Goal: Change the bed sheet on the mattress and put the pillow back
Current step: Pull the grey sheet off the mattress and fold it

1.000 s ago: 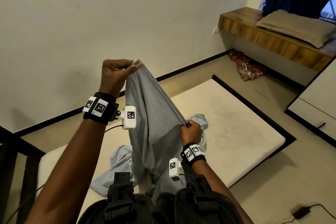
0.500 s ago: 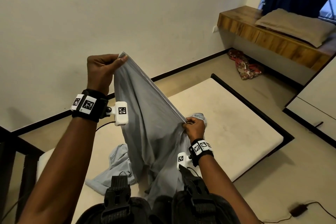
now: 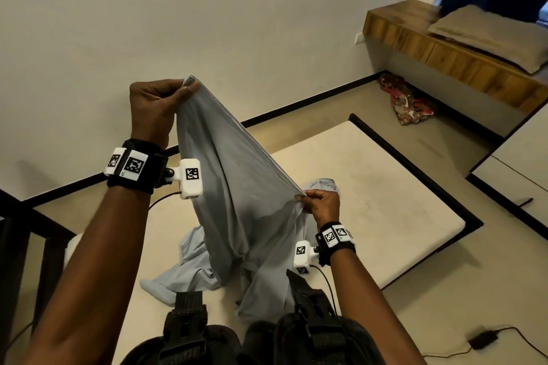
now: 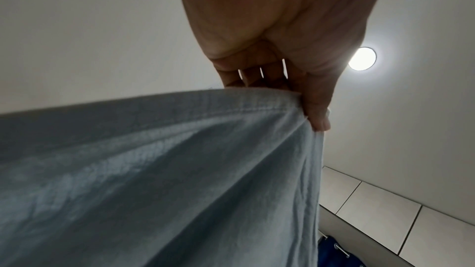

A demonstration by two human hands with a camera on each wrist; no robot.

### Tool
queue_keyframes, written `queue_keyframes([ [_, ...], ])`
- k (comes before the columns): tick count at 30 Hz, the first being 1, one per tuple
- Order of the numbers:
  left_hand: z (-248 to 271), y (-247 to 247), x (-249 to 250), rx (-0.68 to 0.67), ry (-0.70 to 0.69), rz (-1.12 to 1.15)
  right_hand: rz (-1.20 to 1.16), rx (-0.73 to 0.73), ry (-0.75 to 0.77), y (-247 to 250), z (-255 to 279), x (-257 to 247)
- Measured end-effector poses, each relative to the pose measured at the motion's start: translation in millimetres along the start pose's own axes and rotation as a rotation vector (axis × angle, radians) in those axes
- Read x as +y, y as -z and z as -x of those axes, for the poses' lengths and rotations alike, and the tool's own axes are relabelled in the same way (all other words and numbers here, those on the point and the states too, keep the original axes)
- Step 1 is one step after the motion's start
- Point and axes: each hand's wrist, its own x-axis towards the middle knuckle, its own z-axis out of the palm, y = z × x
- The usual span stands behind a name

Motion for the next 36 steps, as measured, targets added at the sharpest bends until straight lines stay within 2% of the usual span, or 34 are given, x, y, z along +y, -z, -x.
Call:
queue_keyframes([
  [5,-0.4,1.5,-6.3,0.004,0.020,-0.012,0.169,0.013,-0.033,-1.8,-12.2,6.0],
  [11,-3.6,4.4,-5.8,0.023,0.031,-0.016,0.199,0.011,-0.060,-4.2,-11.9,5.0],
  [18,-7.3,14.0,-8.7,0.096,0.047,0.000,0.175,-0.084,0.075,-2.2,-13.2,16.2],
  [22,-8.4,23.3,-27.0,0.138,0.066,-0.138,0.106,-0.147,0.105,4.0,-8.4,6.6],
  [25,3.7,15.5,-43.1,0.041,0.088,-0.234,0.023,-0.221,0.137,9.0,-1.3,-13.5],
  [29,58.2,-31.0,-58.9,-0.206,0.150,-0.338,0.000,-0.326,0.254,5.5,11.9,-53.7],
  [32,102.6,-68.4,-66.2,-0.362,0.162,-0.402,0.075,-0.429,0.349,3.2,23.6,-89.6],
  [34,122.5,-86.6,-64.4,-0.440,0.186,-0.351,0.169,-0.528,0.411,4.9,32.2,-111.0],
  [36,131.9,-99.3,-63.0,-0.581,0.181,-0.323,0.243,-0.624,0.440,7.7,40.7,-125.6],
])
